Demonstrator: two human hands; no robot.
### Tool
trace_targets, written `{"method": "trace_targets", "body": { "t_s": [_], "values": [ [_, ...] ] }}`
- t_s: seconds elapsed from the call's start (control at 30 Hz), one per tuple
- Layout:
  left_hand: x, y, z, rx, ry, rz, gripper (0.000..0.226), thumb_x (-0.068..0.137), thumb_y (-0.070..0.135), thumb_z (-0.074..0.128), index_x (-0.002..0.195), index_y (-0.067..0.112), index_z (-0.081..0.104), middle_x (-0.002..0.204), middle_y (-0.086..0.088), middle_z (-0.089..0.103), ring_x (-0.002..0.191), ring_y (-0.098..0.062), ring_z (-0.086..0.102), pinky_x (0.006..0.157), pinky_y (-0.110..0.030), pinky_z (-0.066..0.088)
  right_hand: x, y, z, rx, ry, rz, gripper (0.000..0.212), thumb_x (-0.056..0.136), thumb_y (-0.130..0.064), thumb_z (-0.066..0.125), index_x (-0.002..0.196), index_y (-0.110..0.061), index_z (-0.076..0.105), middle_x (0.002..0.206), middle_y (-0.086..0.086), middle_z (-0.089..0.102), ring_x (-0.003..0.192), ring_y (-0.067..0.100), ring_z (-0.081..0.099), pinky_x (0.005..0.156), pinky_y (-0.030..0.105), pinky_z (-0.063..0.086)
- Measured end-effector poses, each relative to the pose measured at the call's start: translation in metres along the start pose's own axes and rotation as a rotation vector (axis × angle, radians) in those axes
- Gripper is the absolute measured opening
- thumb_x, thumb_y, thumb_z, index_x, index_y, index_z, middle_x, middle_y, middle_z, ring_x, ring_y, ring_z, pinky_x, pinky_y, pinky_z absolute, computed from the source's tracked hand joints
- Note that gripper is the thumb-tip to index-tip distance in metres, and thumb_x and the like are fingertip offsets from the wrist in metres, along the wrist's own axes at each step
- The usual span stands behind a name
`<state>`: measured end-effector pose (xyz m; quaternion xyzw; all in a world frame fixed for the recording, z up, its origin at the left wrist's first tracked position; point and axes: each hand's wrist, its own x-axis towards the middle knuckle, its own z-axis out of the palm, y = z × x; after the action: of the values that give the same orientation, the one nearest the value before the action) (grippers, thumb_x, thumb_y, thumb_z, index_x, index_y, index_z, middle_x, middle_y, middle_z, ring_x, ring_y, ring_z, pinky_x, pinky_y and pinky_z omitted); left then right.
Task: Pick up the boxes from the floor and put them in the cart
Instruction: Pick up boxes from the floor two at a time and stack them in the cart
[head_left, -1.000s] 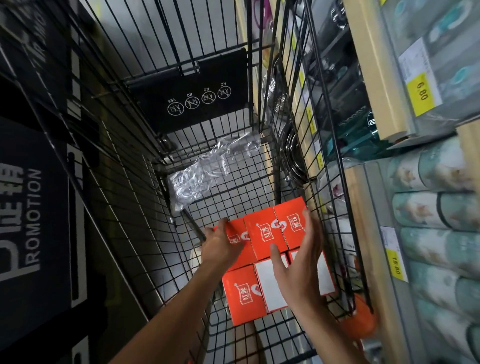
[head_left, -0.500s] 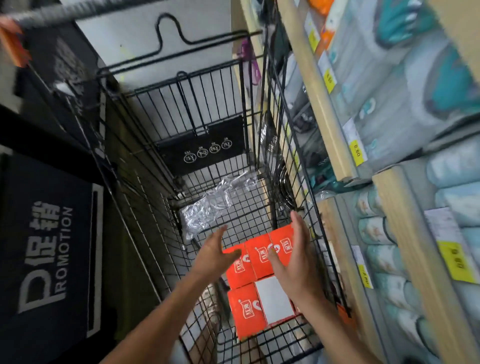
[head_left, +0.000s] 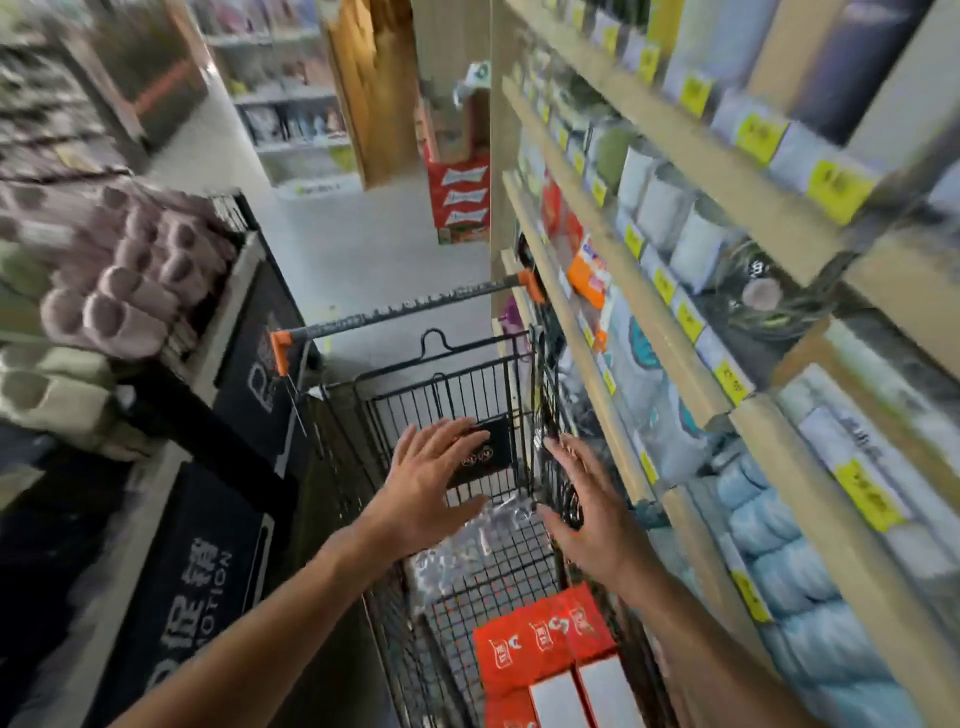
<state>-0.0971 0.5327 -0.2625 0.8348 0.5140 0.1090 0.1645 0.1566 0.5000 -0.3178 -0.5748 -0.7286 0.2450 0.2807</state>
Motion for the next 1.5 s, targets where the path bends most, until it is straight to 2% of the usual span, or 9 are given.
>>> {"method": "trace_targets", "body": {
  "t_s": [0.17, 0.27, 0.47, 0.7, 0.93, 1.07, 1.2, 1.33, 1.5],
  "values": [
    [-0.01, 0.009, -0.057, 0.141, 0.05, 0.082, 0.074, 0.087, 0.062, 0.051, 0.154, 0.042, 0.026, 0.165, 0.01, 0.017, 0.154, -0.02, 0.004, 0.124, -0.054, 0.002, 0.009, -0.035, -0.044, -0.177, -0.042, -0.065, 0.075, 0.09, -0.062, 0.049, 0.157, -0.041, 0.023, 0.164, -0.015, 0.019, 0.152, 0.013, 0.015, 0.122, 0.043, 0.025],
    [-0.016, 0.013, -0.082, 0.229, 0.028, 0.114, 0.076, 0.088, 0.069, 0.044, 0.155, 0.045, 0.017, 0.166, 0.013, 0.007, 0.154, -0.018, -0.007, 0.125, -0.052, -0.001, 0.008, -0.057, -0.066, -0.256, -0.037, -0.071, 0.076, 0.09, -0.074, 0.037, 0.157, -0.041, 0.021, 0.164, -0.013, 0.019, 0.152, 0.012, 0.012, 0.124, 0.041, 0.02],
    [-0.016, 0.018, -0.117, 0.301, 0.018, 0.27, 0.076, 0.091, 0.079, 0.028, 0.157, 0.044, 0.012, 0.167, 0.01, 0.008, 0.154, -0.016, -0.007, 0.124, -0.054, -0.006, -0.013, -0.108, -0.103, -0.372, 0.02, -0.048, 0.073, 0.092, -0.078, 0.025, 0.154, -0.04, 0.032, 0.158, -0.016, 0.029, 0.149, 0.008, 0.016, 0.122, 0.038, 0.021],
    [-0.013, 0.023, -0.136, 0.184, -0.013, 0.439, 0.075, 0.091, 0.082, 0.012, 0.156, 0.046, 0.013, 0.167, 0.011, 0.007, 0.154, -0.013, -0.008, 0.124, -0.053, -0.004, -0.061, -0.156, -0.119, -0.496, 0.073, 0.128, 0.087, 0.085, -0.087, 0.008, 0.154, -0.039, 0.032, 0.159, -0.017, 0.028, 0.15, 0.009, 0.011, 0.123, 0.036, 0.014],
    [-0.022, 0.046, -0.111, 0.123, -0.155, 0.688, 0.079, 0.09, 0.082, 0.006, 0.157, 0.043, 0.015, 0.166, 0.009, 0.007, 0.154, -0.017, -0.002, 0.124, -0.051, -0.006, -0.145, -0.183, -0.107, -0.539, 0.149, 0.38, 0.085, 0.087, -0.088, 0.009, 0.154, -0.04, 0.032, 0.159, -0.015, 0.03, 0.151, 0.013, 0.016, 0.122, 0.043, 0.018],
    [-0.036, 0.085, -0.084, 0.044, -0.236, 0.871, 0.078, 0.09, 0.083, 0.011, 0.156, 0.043, 0.02, 0.167, 0.01, 0.008, 0.154, -0.017, 0.0, 0.124, -0.043, -0.01, -0.223, -0.194, -0.1, -0.592, 0.199, 0.537, 0.078, 0.092, -0.083, 0.016, 0.153, -0.038, 0.033, 0.159, -0.012, 0.033, 0.15, 0.017, 0.022, 0.121, 0.044, 0.023],
    [-0.052, 0.151, -0.057, 0.021, -0.285, 1.065, 0.078, 0.091, 0.081, 0.017, 0.156, 0.039, 0.025, 0.166, 0.009, 0.014, 0.154, -0.019, 0.007, 0.124, -0.048, 0.002, -0.31, -0.213, -0.106, -0.595, 0.35, 0.651, 0.073, 0.098, -0.074, 0.022, 0.148, -0.027, 0.047, 0.149, -0.001, 0.05, 0.141, 0.026, 0.039, 0.115, 0.048, 0.035],
    [-0.093, 0.229, -0.031, 0.007, -0.412, 1.246, 0.086, 0.083, 0.089, 0.007, 0.155, 0.044, 0.019, 0.164, 0.016, 0.007, 0.152, -0.012, 0.003, 0.125, -0.04, -0.001, -0.408, -0.239, -0.099, -0.595, 0.454, 0.831, 0.078, 0.096, -0.077, 0.019, 0.152, -0.029, 0.042, 0.156, -0.005, 0.04, 0.148, 0.021, 0.029, 0.118, 0.047, 0.03],
    [-0.175, 0.325, 0.004, -0.025, -0.538, 1.444, 0.087, 0.083, 0.089, 0.012, 0.155, 0.041, 0.024, 0.163, 0.014, 0.018, 0.15, -0.012, 0.016, 0.121, -0.038, 0.02, -0.534, -0.282, -0.073, -0.615, 0.625, 1.057, 0.074, 0.096, -0.077, 0.029, 0.152, -0.03, 0.041, 0.155, -0.004, 0.042, 0.145, 0.02, 0.034, 0.117, 0.043, 0.03]
  ]
}}
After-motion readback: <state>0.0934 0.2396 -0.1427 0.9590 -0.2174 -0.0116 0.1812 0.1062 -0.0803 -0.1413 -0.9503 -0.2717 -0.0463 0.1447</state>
